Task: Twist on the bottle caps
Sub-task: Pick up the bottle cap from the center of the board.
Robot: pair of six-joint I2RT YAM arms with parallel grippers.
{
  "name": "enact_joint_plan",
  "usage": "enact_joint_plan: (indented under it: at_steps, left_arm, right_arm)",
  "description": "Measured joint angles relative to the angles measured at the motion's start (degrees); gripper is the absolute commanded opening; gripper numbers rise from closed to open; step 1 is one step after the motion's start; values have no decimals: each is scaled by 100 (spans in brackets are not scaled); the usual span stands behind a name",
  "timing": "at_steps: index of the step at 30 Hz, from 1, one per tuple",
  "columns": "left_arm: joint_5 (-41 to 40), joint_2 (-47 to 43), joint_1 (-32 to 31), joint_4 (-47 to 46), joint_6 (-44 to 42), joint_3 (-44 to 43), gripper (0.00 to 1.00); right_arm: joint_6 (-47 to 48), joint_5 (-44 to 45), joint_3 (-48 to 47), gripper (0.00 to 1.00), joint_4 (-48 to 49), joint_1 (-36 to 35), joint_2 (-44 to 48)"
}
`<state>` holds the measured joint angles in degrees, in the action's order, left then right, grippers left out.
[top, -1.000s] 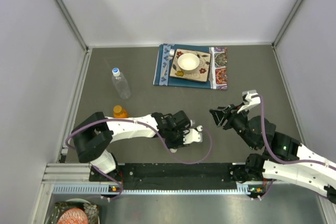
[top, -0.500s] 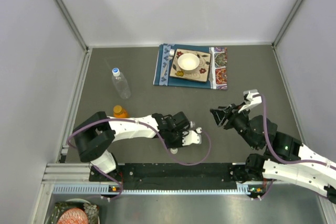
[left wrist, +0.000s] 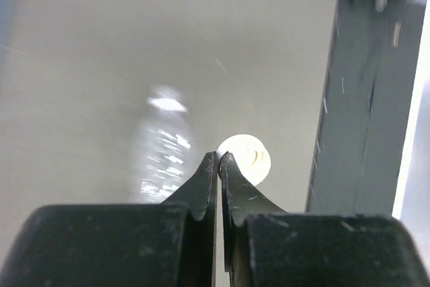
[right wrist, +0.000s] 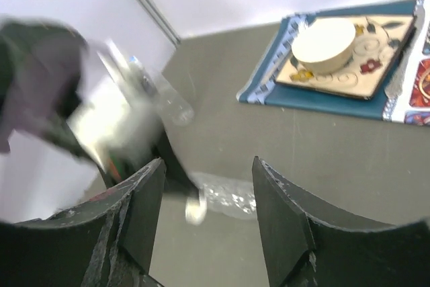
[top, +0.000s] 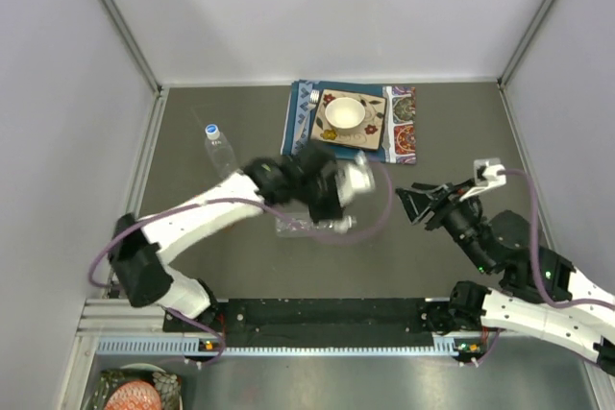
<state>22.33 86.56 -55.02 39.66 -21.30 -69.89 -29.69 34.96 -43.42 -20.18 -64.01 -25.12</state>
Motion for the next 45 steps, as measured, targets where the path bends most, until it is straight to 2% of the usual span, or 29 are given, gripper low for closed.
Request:
enact_joint_plan:
  at_steps: [2,3,6,8,11,15,20,24,29,36,45]
  left_arm:
    - [448,-339,645,-175,363,-752,0]
    - [662,-673,1110,-581,662,-957,0]
    - [669,-2006,1947,-1851,1451,-579,0]
    - [841,-2811,1910,-2437,1908,-247,0]
    - [1115,-3309,1705,-3333,2468,-249,0]
    - [1113,-3383,1696,-4266,2859,-79,0]
    - [907,-3228,1543,-4621,2848,116,0]
    - [608,-3215,1480,-4756,2601,415,0]
    - [284,-3209,1480,-4975,2369,597,0]
    - [-256,-3202,1480,-5204,2059,798,0]
    - [-240,-3200,1480,-5418,1814,822,0]
  right_arm:
    - [17,7,-55,60,195,0,107]
    - [33,7,-61,62,404,0,131]
    - [33,-90,-50,70,1014,0,85]
    - [-37,-236,-4,78,1633,0,-42]
    - [-302,-529,245,85,2837,0,-321]
    - [-992,-1220,601,88,4358,249,-942]
    - [-2275,-2203,667,89,6238,809,-2146]
    - [-2966,-2583,490,88,7208,839,-3021]
    - [-3670,-2621,229,84,8301,844,-3882]
    - [-3995,-2446,-142,77,8723,789,-4336]
    - [-4426,-2138,-391,75,8745,758,-4618]
